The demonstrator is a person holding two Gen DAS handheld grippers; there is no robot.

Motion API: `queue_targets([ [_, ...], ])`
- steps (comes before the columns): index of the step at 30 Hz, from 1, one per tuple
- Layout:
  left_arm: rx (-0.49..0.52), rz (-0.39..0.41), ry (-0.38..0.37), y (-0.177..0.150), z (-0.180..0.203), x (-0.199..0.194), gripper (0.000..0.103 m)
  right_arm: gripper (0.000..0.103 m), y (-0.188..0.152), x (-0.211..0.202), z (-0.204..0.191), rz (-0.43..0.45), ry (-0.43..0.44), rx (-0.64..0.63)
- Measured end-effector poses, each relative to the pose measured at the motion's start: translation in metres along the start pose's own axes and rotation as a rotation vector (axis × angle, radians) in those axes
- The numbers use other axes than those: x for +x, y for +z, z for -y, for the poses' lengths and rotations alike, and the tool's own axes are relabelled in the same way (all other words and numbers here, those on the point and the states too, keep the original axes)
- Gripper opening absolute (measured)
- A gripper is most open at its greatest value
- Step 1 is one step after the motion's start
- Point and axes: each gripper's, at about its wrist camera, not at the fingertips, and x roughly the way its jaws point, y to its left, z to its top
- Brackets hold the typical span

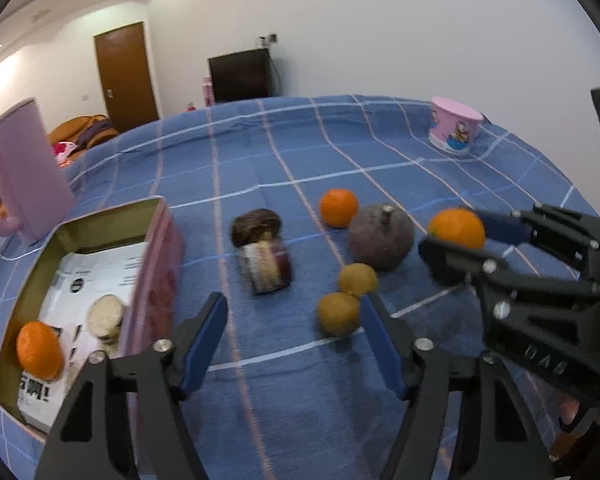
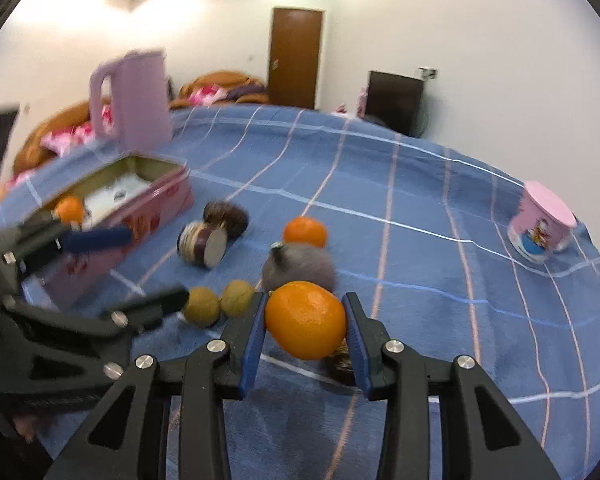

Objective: Organize fruits
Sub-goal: 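Grasp a second large orange with the right gripper while the left gripper approaches a small yellow fruit, then close the left gripper on the small yellow-green round fruit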

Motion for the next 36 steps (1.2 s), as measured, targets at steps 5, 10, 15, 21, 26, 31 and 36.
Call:
queue_targets([
  [5,0.029,-0.036,-0.028,0.003,0.009,0.009,0.058,0.040,0.001,-0.004,0.010,0.021,0.010,0.055],
  [10,0.052,-0.091,-0.066,0.003,0.015,0.020,0.030,0.040,0.001,-0.009,0.009,0.042,0.028,0.086],
  [15,0.060,-0.073,-0.060,0.001,0.017,0.016,0.029,0.040,0.000,-0.014,0.009,0.078,0.028,0.105],
  [21,0.044,-0.013,-0.036,-0.001,0.013,0.006,0.029,0.040,0.001,-0.020,0.010,0.129,0.022,0.116],
  [26,0.014,0.027,-0.029,-0.001,0.006,-0.002,0.029,0.040,0.001,-0.021,0.007,0.139,0.018,0.101],
  [31,-0.008,0.075,-0.007,-0.003,0.002,-0.011,0.029,0.040,0.002,-0.021,0.006,0.140,0.019,0.096],
  [36,-0.026,0.114,0.004,-0.004,-0.002,-0.017,0.029,0.040,0.001,-0.024,0.006,0.155,0.020,0.095],
])
